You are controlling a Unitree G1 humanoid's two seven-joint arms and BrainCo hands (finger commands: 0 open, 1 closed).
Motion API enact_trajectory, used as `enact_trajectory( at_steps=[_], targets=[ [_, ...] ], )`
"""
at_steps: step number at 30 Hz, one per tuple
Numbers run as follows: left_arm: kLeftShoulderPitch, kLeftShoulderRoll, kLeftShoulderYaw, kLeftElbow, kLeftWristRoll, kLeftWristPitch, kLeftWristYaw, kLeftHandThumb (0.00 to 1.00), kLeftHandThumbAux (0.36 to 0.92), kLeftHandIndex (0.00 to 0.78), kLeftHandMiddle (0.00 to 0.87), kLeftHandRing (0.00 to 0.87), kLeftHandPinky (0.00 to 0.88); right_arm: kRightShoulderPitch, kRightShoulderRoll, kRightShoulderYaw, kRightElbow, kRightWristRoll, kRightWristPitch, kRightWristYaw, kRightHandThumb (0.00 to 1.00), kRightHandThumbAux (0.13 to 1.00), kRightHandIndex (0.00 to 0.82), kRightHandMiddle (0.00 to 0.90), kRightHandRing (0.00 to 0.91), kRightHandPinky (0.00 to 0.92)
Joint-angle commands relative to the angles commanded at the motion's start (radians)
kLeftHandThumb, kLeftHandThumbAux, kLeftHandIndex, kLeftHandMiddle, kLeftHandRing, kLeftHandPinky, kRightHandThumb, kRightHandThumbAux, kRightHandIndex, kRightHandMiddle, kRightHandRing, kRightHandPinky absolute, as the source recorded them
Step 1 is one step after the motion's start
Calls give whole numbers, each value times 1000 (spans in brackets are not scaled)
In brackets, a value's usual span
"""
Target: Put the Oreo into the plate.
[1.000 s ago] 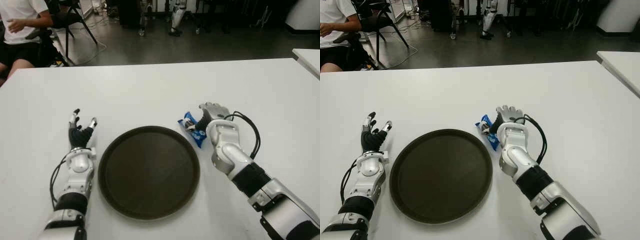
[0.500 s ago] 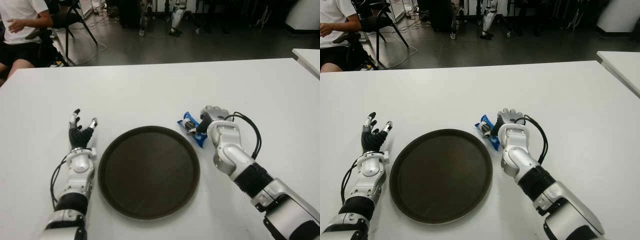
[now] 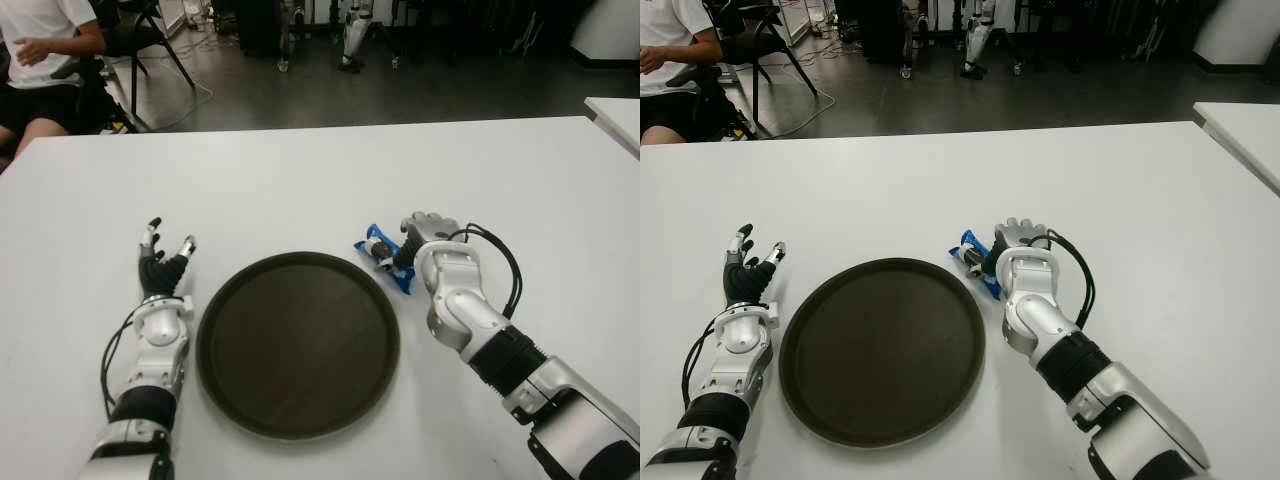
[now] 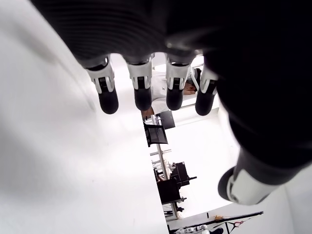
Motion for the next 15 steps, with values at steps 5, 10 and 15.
enact_trajectory(
  at_steps=[5,10,15],
  targets=[
    [0,-1,-1,-1,0,2,1,76,694,32,53,37,42,1,2,-5,1,5,-3,-13,0,477,211,54,15,11],
    [-2,1,-3,0,7,4,7,70,692,34,58,41,44,-3,2,-5,5,6,-7,-10,0,478,210,53,13,2],
    [-2,3,-6,3,12,-1,11,73,691,35,70,54,44,-6,2,-5,11,9,-14,-8,0,482,244,62,16,1]
  ],
)
